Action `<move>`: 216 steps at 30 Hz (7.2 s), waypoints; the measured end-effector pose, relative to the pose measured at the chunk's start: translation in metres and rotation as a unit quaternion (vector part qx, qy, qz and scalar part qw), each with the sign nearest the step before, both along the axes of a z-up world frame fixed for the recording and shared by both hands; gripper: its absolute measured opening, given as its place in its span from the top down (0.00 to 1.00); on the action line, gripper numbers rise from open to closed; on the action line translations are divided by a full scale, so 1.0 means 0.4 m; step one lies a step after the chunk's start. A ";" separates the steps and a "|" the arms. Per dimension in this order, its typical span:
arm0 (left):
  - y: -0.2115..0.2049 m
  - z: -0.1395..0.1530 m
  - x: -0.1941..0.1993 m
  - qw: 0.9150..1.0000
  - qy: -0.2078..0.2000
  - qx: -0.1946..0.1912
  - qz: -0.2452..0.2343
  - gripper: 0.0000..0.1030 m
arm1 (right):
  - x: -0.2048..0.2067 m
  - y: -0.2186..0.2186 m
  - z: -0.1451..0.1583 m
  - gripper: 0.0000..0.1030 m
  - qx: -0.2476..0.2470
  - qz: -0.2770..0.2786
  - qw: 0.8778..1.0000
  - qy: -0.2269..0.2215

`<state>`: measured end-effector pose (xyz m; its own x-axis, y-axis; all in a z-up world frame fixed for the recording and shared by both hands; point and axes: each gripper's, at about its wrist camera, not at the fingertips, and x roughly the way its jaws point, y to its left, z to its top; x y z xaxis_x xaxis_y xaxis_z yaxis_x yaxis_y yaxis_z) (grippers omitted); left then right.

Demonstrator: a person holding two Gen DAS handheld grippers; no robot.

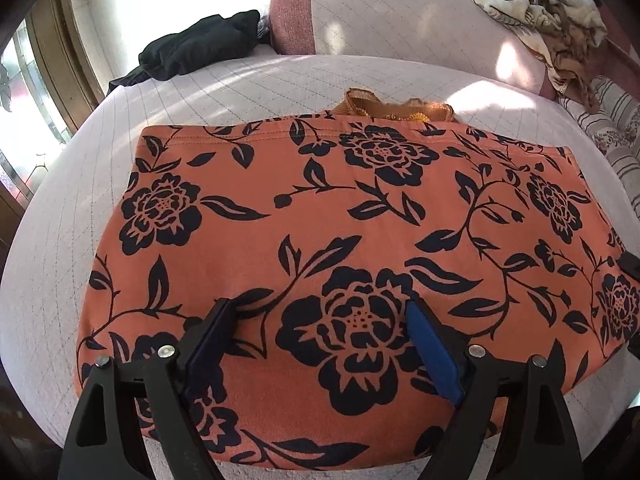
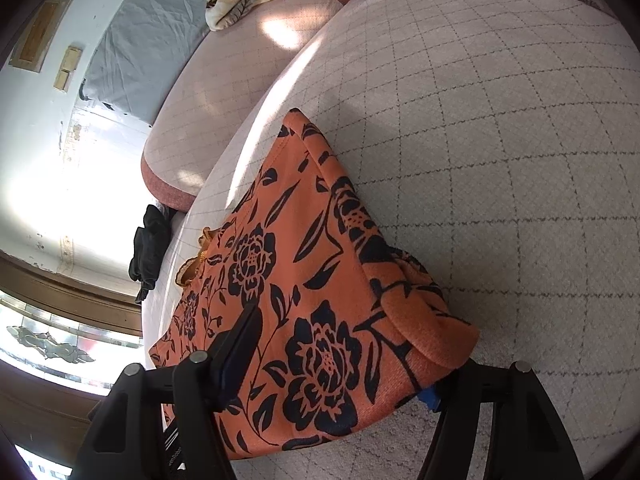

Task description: Fold small clothes

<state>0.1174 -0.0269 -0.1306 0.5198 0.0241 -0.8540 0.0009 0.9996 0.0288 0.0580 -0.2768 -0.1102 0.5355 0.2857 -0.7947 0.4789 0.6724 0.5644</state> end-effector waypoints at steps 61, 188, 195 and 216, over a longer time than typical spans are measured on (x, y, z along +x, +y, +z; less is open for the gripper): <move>0.619 0.121 -0.252 0.942 -0.147 -0.069 0.295 0.14 | 0.105 0.739 0.311 0.89 -0.265 0.307 0.904 -0.134; 0.470 0.091 0.219 0.974 -0.027 -0.215 -0.063 0.88 | -0.014 0.561 0.157 0.29 -0.097 0.299 0.942 -0.117; 0.548 0.033 0.216 0.972 -0.003 -0.234 -0.007 0.44 | -0.013 0.572 0.179 0.30 -0.088 0.307 0.939 -0.126; 0.321 0.169 0.001 0.994 -0.050 -0.101 -0.004 0.38 | 0.098 0.452 0.137 0.23 0.143 0.251 0.953 -0.087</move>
<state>0.1178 0.1015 -0.0631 0.6021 -0.1461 -0.7850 0.0159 0.9851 -0.1712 0.0971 -0.0961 -0.0554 0.3911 0.7328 -0.5568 0.0199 0.5981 0.8012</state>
